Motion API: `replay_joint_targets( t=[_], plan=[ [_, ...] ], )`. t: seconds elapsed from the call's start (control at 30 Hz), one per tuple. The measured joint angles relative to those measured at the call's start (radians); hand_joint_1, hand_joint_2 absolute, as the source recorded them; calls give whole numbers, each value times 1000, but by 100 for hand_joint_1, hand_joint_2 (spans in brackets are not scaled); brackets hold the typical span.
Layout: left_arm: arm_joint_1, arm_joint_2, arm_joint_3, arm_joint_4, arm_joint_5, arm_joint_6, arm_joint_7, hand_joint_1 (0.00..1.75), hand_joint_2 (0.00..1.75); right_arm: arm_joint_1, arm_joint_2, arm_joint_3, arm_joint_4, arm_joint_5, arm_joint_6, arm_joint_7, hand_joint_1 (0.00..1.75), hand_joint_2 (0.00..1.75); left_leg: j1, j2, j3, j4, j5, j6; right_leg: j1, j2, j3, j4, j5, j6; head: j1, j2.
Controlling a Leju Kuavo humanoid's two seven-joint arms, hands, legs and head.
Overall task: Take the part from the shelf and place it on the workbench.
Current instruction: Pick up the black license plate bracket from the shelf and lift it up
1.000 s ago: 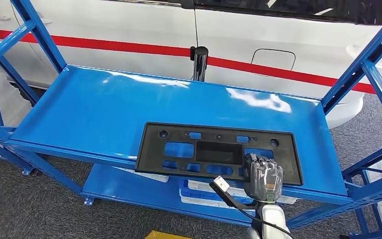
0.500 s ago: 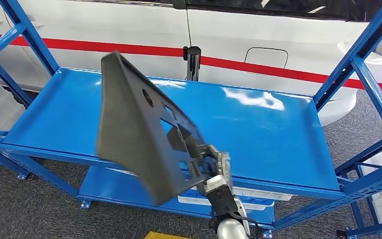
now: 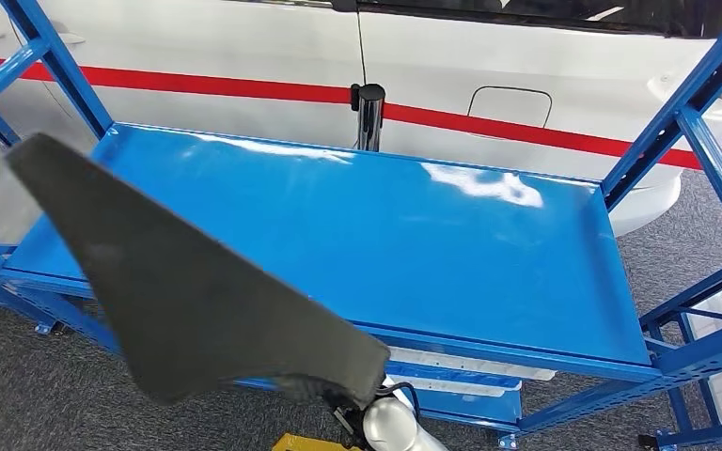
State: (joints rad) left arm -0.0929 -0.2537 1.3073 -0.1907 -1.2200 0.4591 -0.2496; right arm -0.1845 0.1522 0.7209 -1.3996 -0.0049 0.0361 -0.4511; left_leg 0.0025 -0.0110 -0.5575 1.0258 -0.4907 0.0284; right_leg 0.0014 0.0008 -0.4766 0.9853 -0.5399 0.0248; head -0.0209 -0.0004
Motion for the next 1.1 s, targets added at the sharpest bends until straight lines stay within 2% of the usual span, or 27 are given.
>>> replay_joint_targets(
  t=[0.2, 0.57, 0.67, 0.8, 0.93, 1.1],
  plan=[
    [2, -2, -4, 0, -14, -31, -26, 0, 175, 85, -61, -64, -87, 11, -19, -11, 175, 175, -1, 3, -2, 0, -1, 0, -1, 3, -3, 0, 1, 1, 0, 0],
    [2, -2, -5, 0, -17, -36, -30, 0, 175, 108, -81, -83, -122, 14, -23, -12, 175, 175, 1, 2, -2, 0, -1, 0, 0, 2, -1, 0, 1, 1, 0, 0],
    [3, 1, -15, 0, -51, -87, -86, 0, 175, 131, -85, -97, -139, 38, -84, -24, 175, 175, 1, 1, -2, 0, -1, 0, 0, 1, -5, 0, 0, 1, 0, 0],
    [5, 40, -70, 0, -124, -213, -195, 0, 175, 251, -136, -140, -244, 90, -234, -68, 175, 175, 0, -5, -4, 0, -1, 0, 0, -3, -5, 0, -1, 0, 0, 0],
    [5, 67, -103, 0, -134, -225, -199, 0, 175, 355, -183, -166, -367, 168, -337, -50, 175, 175, -1, -1, -6, 0, -1, 0, -1, -1, -2, 0, 0, 0, 0, 0],
    [5, 77, -129, 0, -153, -233, -190, 0, 175, 374, -206, -168, -442, 183, -350, -18, 175, 175, -1, 0, -2, 0, -1, 0, -1, -1, -8, 0, -1, 0, 0, 0]
  ],
)
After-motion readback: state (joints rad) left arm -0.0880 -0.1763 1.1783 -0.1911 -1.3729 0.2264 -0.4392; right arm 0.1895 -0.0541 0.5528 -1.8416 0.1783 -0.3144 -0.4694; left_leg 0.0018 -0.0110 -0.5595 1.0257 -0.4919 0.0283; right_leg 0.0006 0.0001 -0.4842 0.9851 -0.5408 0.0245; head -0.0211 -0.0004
